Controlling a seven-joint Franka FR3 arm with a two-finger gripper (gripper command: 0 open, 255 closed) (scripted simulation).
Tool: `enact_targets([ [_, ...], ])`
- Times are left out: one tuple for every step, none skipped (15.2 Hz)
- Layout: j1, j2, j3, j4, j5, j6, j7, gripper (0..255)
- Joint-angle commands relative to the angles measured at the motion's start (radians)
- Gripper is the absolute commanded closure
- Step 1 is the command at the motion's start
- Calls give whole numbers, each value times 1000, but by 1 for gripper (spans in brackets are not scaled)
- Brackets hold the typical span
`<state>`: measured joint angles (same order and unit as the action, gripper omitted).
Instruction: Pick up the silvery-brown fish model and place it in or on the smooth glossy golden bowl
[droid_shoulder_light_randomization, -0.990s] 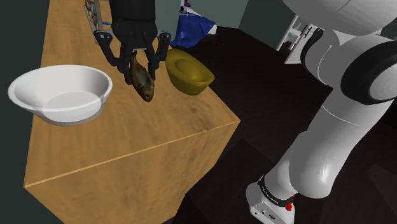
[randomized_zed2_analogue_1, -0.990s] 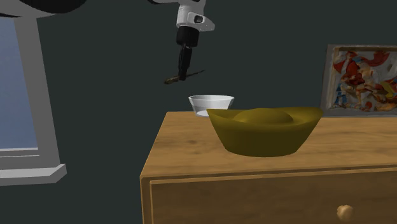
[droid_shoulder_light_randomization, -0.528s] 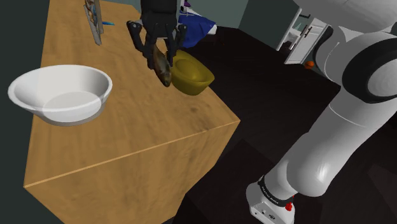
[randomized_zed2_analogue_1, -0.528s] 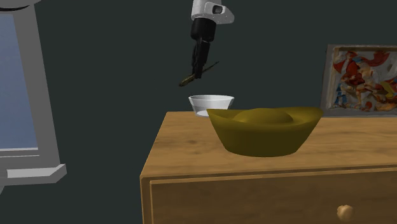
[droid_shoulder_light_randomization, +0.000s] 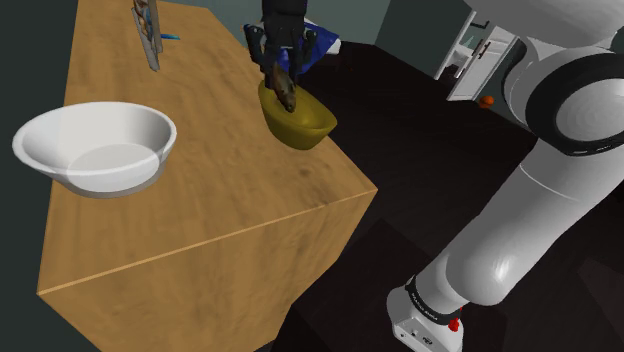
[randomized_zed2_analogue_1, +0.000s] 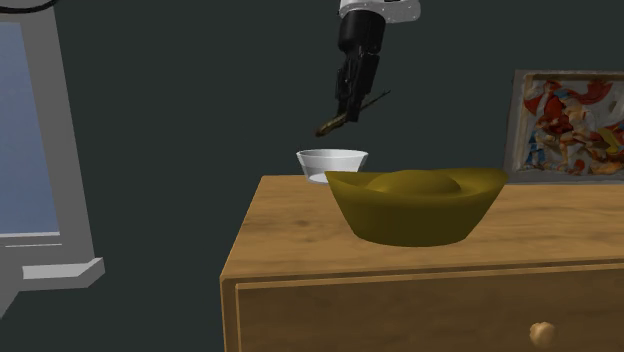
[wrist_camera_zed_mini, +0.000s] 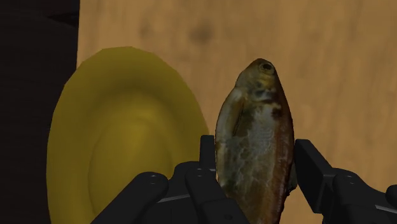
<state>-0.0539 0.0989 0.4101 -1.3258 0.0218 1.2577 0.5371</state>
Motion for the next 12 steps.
enact_targets([
  [-28, 5, -22, 7, -8, -5, -54, 255],
  [-40, 10, -32, 15, -13, -9, -77, 255],
  [-52, 17, -42, 25, -18, -13, -100, 255],
  [-64, 25, -51, 36, -23, -17, -123, 255],
  [-75, 34, -61, 49, -29, -22, -145, 255],
  [-86, 44, -70, 64, -35, -28, -167, 255],
  [-97, 55, -79, 80, -41, -34, -189, 255],
  [-109, 70, -88, 101, -49, -41, -212, 255],
  [-112, 61, -89, 75, -46, -23, -214, 255],
  [-114, 52, -90, 49, -43, -5, -216, 255],
  [-116, 44, -90, 24, -41, 11, -218, 255],
  [-118, 37, -91, 1, -39, 28, -220, 255],
])
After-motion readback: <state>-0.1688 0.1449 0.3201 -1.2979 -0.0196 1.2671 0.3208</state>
